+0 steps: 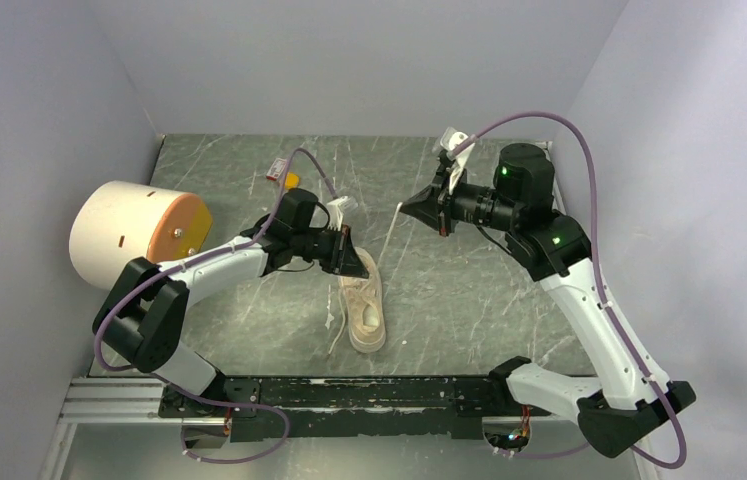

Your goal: Tie the shoes

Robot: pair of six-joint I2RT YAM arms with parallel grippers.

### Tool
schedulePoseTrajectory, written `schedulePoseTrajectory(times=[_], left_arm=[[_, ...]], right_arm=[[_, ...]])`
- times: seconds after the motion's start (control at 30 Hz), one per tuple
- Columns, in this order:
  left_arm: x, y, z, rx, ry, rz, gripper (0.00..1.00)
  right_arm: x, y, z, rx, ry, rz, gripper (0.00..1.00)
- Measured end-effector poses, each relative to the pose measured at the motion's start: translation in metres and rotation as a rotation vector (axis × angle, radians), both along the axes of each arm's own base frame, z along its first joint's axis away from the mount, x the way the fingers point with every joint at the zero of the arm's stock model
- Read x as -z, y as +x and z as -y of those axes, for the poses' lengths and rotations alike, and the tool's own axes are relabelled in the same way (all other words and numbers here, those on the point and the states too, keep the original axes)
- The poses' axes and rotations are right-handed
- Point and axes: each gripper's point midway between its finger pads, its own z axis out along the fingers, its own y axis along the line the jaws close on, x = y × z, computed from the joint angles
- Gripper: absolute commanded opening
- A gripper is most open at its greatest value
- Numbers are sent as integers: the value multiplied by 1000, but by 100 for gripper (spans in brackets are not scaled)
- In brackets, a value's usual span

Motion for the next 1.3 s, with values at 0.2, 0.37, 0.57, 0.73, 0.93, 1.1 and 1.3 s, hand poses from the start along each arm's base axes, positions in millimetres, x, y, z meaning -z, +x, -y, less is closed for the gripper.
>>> schedulePoseTrajectory(times=[0.2, 0.37, 0.57, 0.73, 0.93, 1.1, 1.3], left_arm=[[-2, -2, 3, 9, -39, 2, 5], [-1, -6, 4, 23, -62, -5, 8], [-1, -3, 7, 21, -75, 0, 20], [0, -2, 7, 21, -76, 0, 31], [1, -1, 8, 20, -79, 5, 37], [7, -1, 9, 20, -69, -7, 35], [15, 1, 11, 21, -51, -20, 32]], right_arm=[[-19, 6, -7, 1, 76, 25, 0], [-14, 23, -13, 38, 89, -9, 0], [-6, 31, -16, 56, 85, -36, 0], [-7, 32, -16, 60, 86, -38, 0], [-7, 32, -16, 60, 89, -41, 0], [-6, 34, -17, 60, 90, -44, 0], [-5, 34, -17, 60, 89, -45, 0]])
